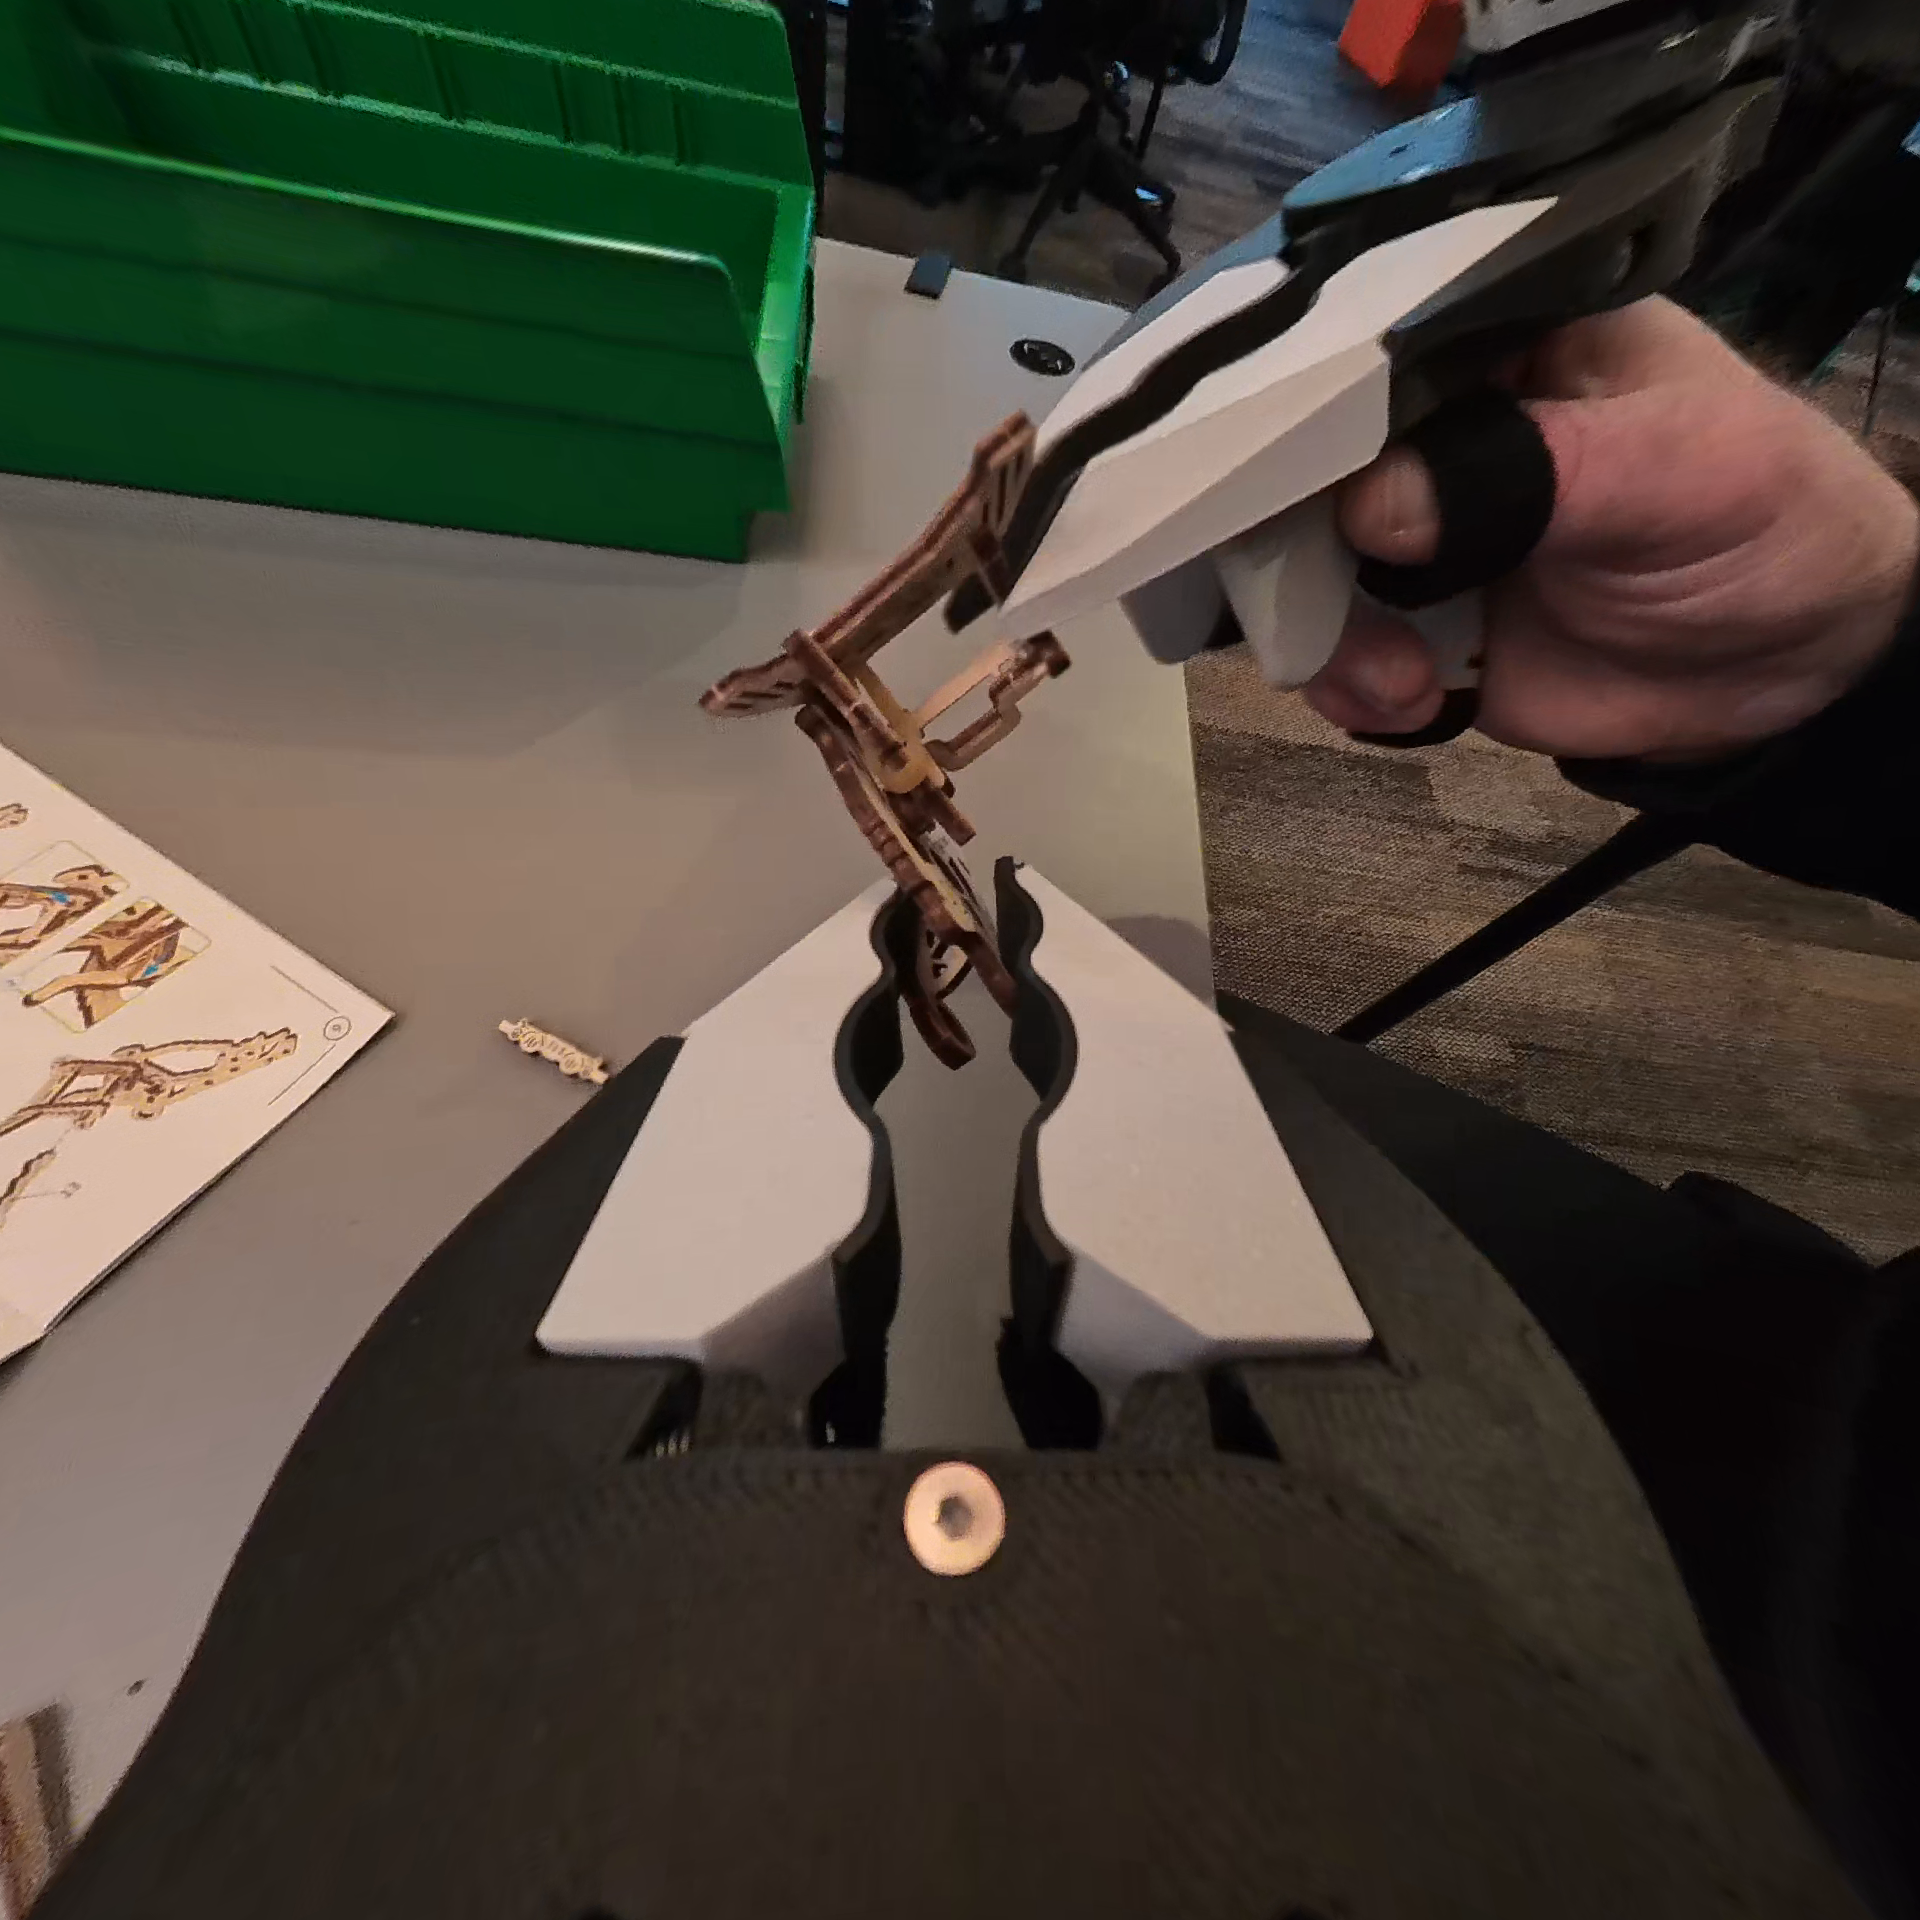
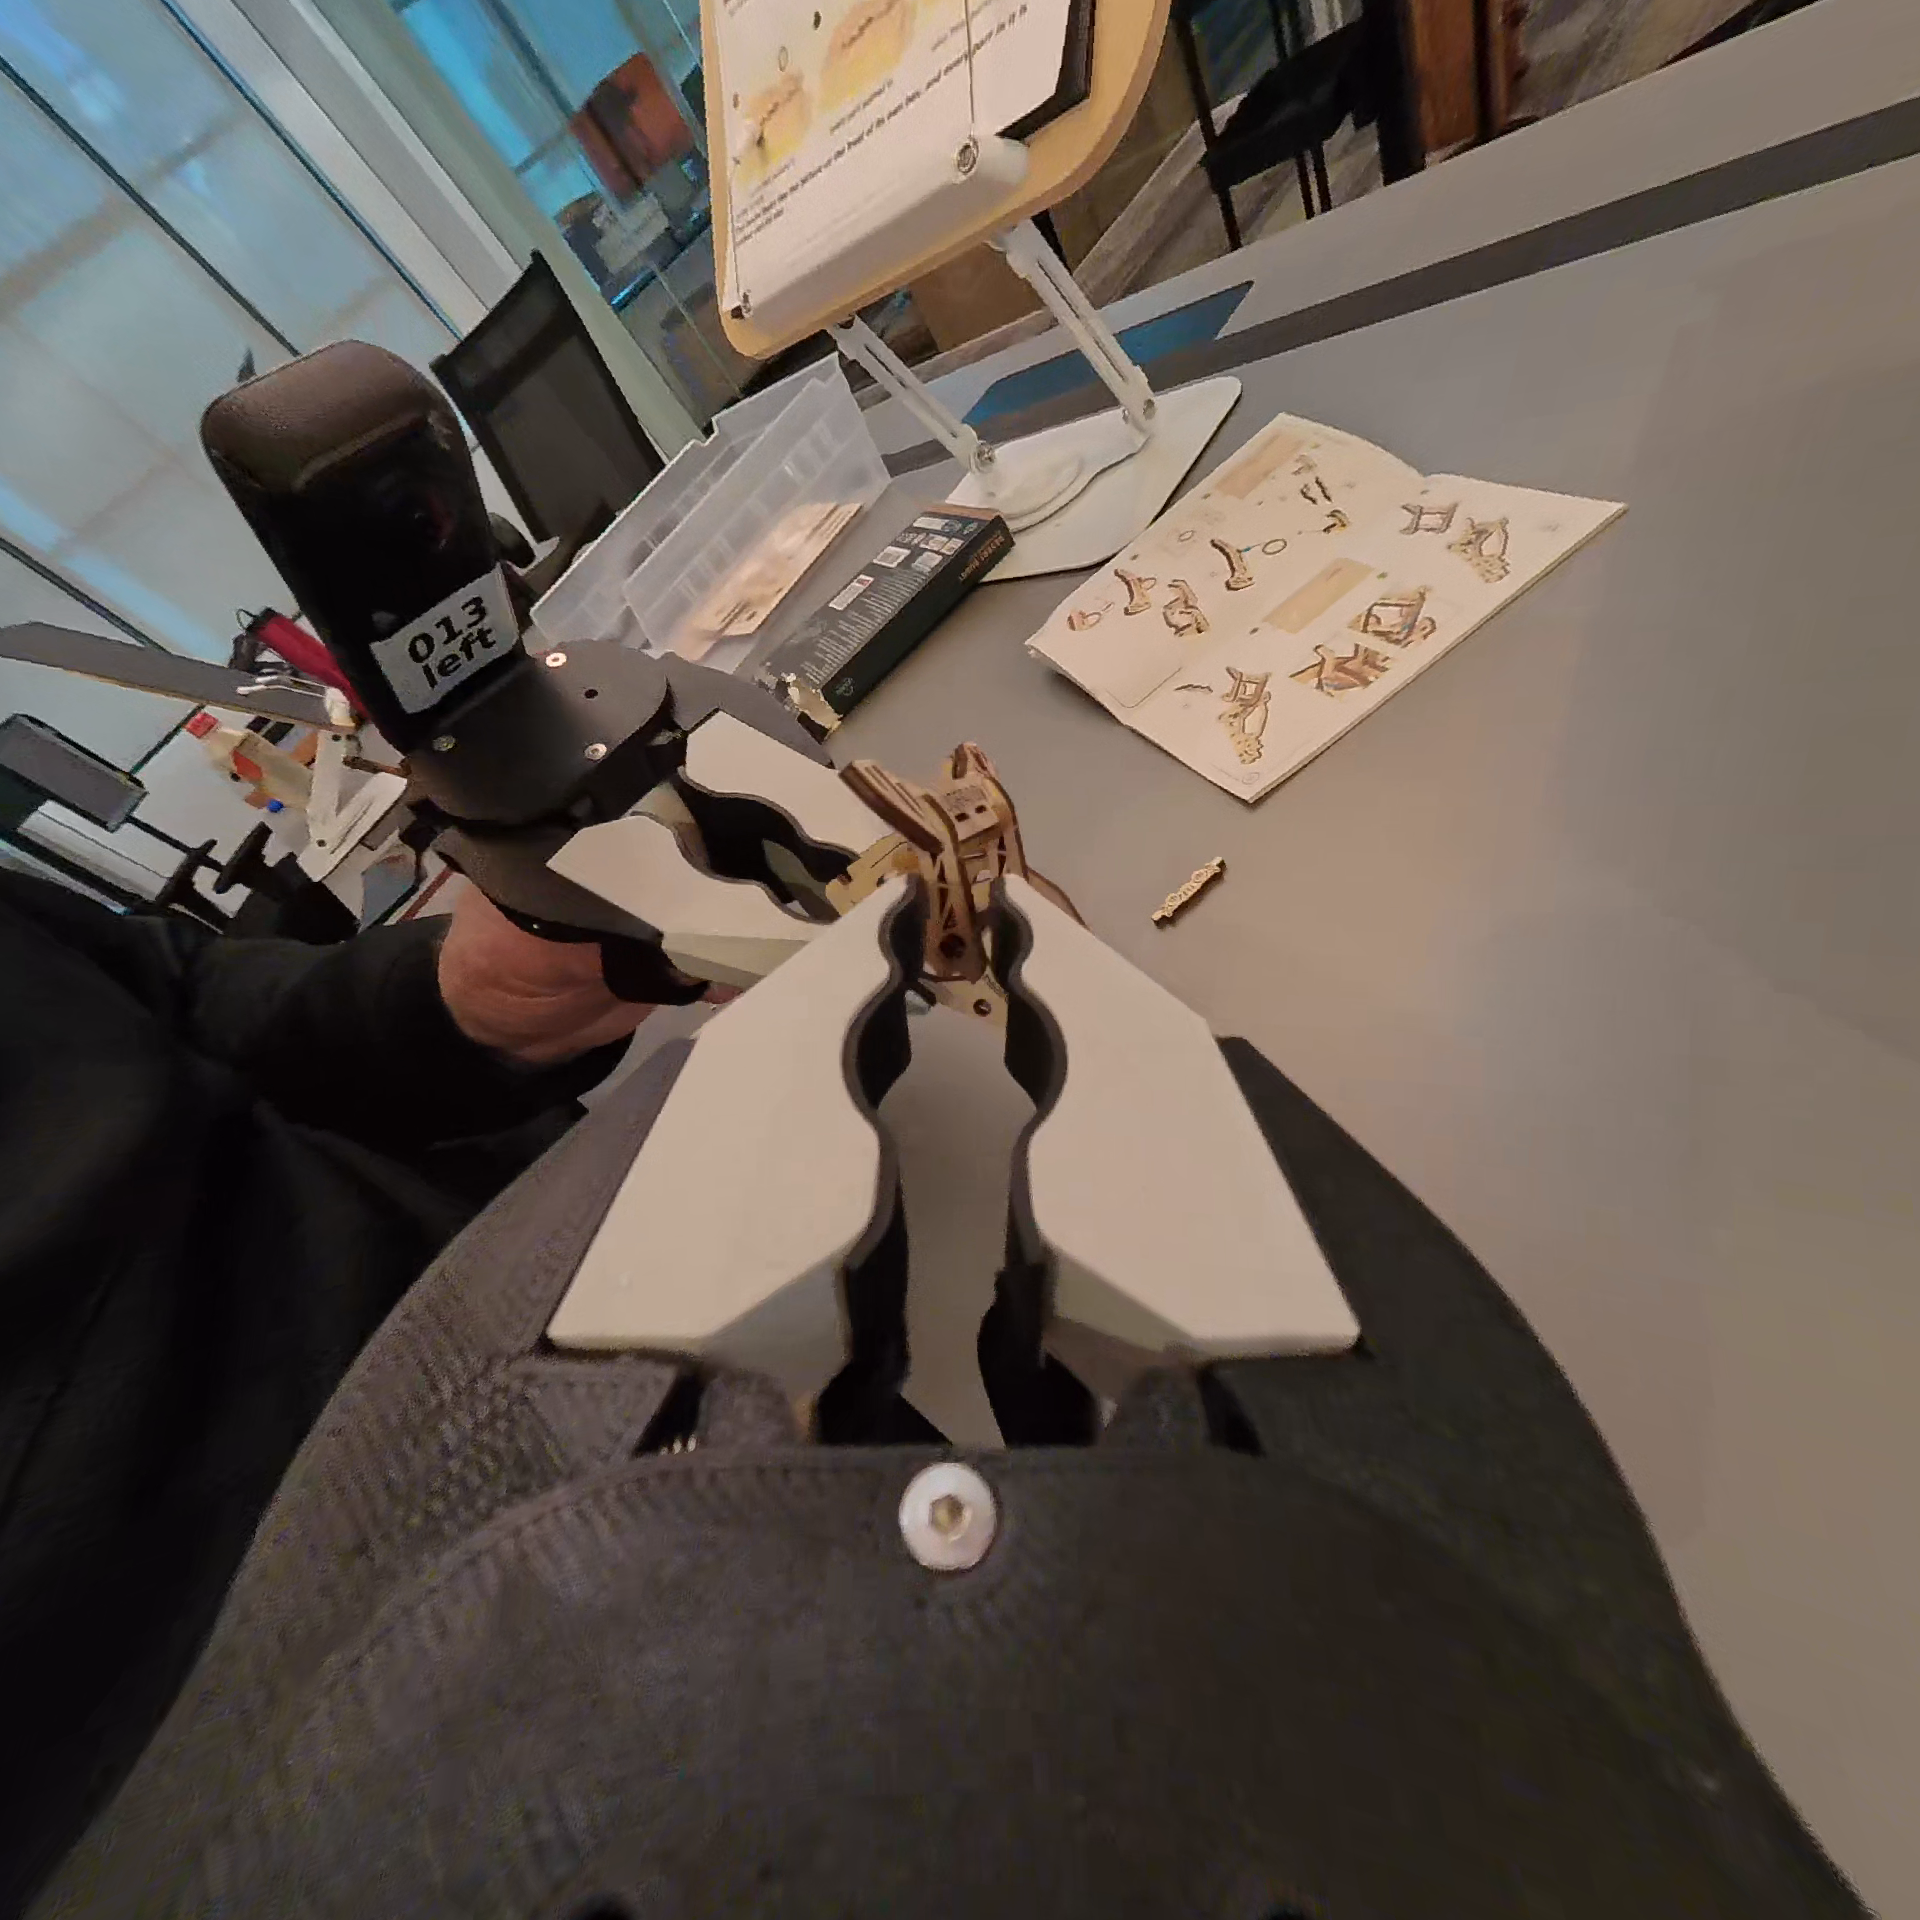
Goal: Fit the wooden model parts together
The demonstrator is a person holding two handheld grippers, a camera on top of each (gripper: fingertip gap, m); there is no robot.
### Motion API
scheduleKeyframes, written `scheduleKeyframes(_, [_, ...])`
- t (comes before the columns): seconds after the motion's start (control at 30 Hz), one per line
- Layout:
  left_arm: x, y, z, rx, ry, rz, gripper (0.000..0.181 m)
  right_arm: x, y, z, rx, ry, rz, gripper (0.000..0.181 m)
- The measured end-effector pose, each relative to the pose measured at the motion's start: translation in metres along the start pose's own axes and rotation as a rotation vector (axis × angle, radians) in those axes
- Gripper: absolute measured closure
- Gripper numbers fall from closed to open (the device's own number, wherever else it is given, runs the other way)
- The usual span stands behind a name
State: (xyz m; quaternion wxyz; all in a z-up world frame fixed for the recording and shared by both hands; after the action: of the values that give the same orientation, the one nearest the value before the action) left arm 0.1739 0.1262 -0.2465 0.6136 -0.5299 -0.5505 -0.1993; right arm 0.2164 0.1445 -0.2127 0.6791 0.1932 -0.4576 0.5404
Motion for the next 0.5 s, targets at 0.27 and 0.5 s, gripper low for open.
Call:
scheduleKeyframes(0.27, [-0.0003,0.0035,-0.0011,0.052,0.054,0.026,0.168,-0.0037,0.0024,-0.0044,-0.07,-0.059,0.067,0.175])
scheduleKeyframes(0.5, [0.0032,0.006,0.0,0.034,-0.009,0.0,0.169,0.0045,0.0007,-0.0041,-0.152,-0.167,0.056,0.176])
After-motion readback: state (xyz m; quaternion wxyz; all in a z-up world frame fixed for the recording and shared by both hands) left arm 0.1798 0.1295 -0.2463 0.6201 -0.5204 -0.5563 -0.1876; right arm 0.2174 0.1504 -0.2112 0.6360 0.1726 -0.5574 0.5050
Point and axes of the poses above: each gripper's, where its closed fingertips meet, y out along the fingers, x out of its top, z = x × y across the jaws, the point moved 2 cm from there along -y, back along the fingers, and after that the axes turned 2 degrees about -z, right-handed, at the moved point
